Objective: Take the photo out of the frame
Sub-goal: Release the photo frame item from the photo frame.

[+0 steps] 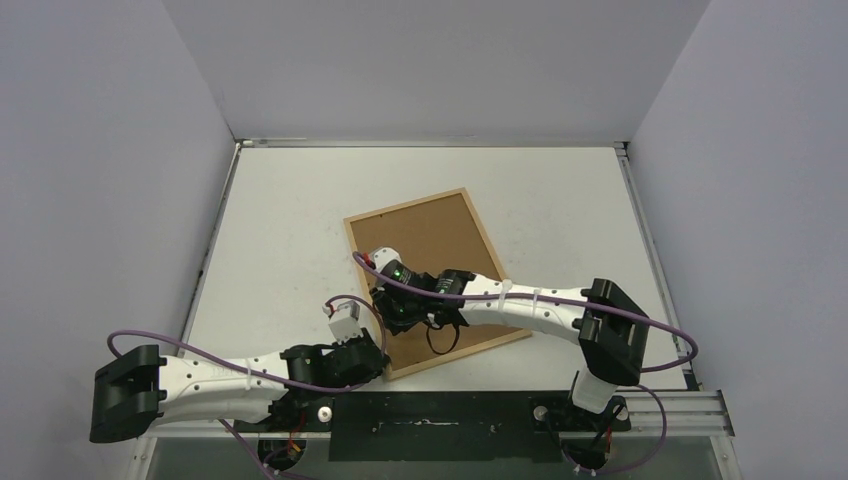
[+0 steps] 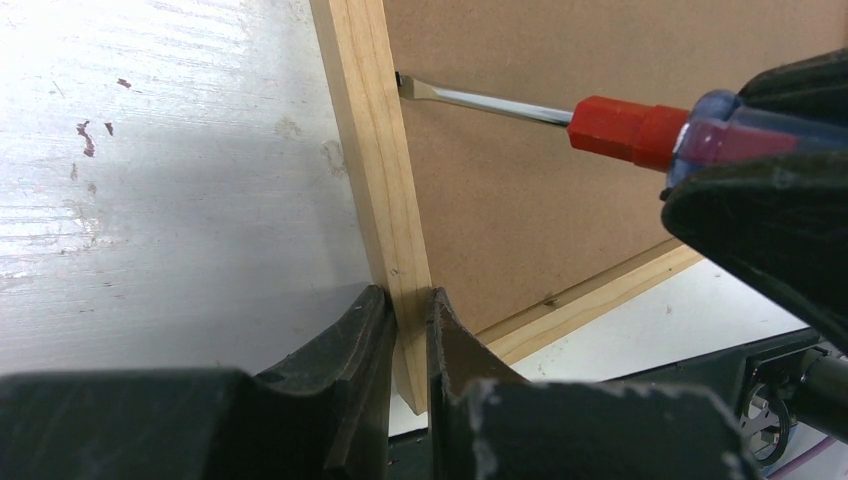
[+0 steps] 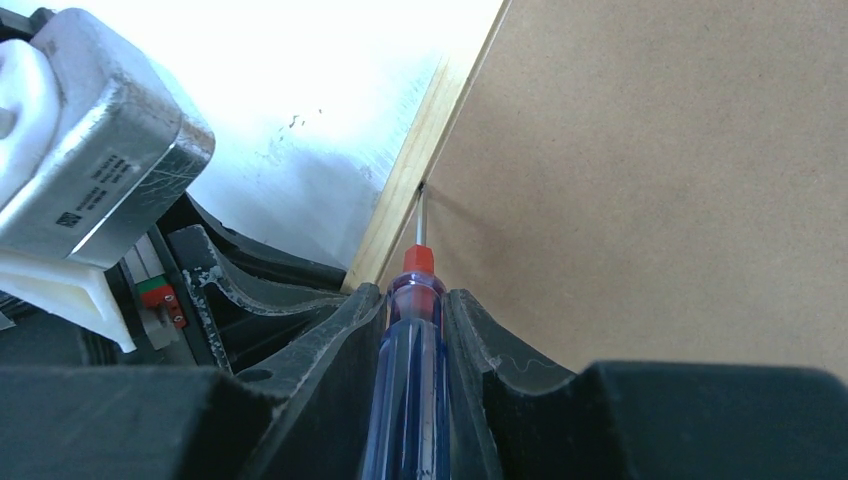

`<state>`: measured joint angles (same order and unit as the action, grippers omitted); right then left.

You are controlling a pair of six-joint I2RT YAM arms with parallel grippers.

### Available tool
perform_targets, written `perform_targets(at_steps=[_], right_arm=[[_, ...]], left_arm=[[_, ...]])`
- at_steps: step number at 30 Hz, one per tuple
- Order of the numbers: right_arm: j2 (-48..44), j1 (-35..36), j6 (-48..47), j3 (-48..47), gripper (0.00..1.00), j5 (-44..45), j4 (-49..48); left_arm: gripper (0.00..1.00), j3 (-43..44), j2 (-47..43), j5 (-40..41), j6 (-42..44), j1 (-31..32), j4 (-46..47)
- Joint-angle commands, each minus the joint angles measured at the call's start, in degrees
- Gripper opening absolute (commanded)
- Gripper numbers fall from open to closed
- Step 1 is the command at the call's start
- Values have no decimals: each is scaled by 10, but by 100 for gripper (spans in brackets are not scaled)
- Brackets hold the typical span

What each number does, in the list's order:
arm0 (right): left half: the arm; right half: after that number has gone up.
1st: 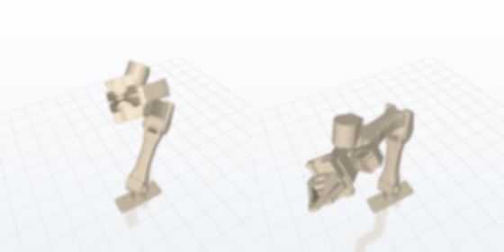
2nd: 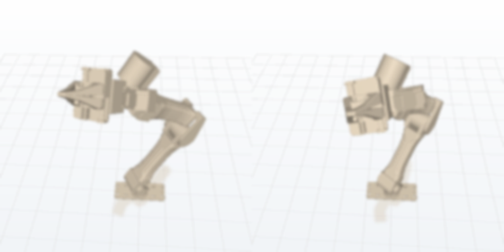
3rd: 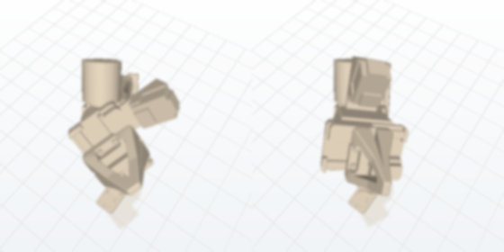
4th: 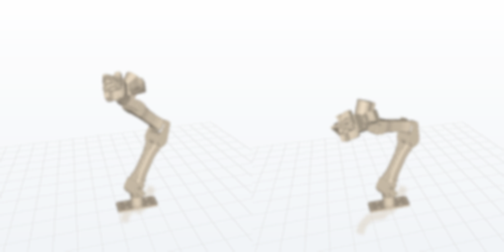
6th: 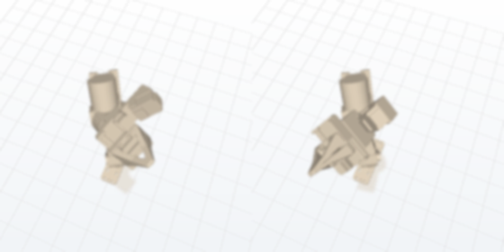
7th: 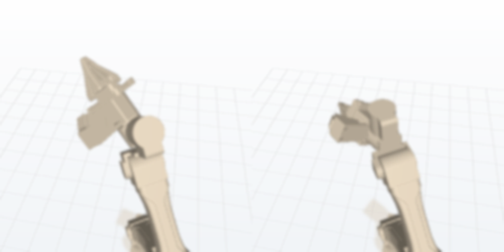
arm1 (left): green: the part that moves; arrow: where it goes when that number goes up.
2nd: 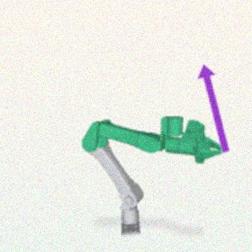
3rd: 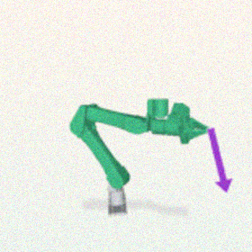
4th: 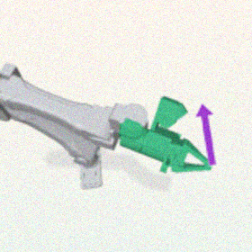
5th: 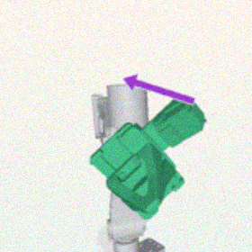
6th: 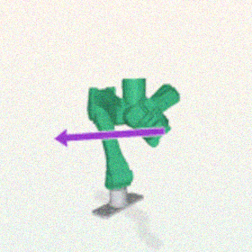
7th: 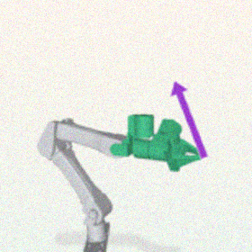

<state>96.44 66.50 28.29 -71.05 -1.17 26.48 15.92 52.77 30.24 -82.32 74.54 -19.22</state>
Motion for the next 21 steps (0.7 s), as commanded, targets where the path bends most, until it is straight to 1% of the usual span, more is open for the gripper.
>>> perform_targets(at_steps=[1, 7, 11, 14, 17, 21], right_arm=[[-13, 30, 17, -58, 0, -48, -83], [-40, 29, 12, -57, 0, -34, -77], [-70, 14, 13, -37, 0, -18, -67], [-97, -13, 22, -10, 0, 2, -47], [-134, -53, 34, 41, 0, -7, -53], [-177, -103, 39, 95, 0, -2, -36]], left_arm=[[0, -34, 18, -8, 12, 1, -79], [0, -32, 19, -8, 13, 2, -81], [0, -30, 20, -8, 14, 3, -83], [0, -29, 19, -9, 18, 5, -83], [0, -26, 18, -9, 39, 7, -75], [0, -23, 22, -18, 100, 8, -35]])
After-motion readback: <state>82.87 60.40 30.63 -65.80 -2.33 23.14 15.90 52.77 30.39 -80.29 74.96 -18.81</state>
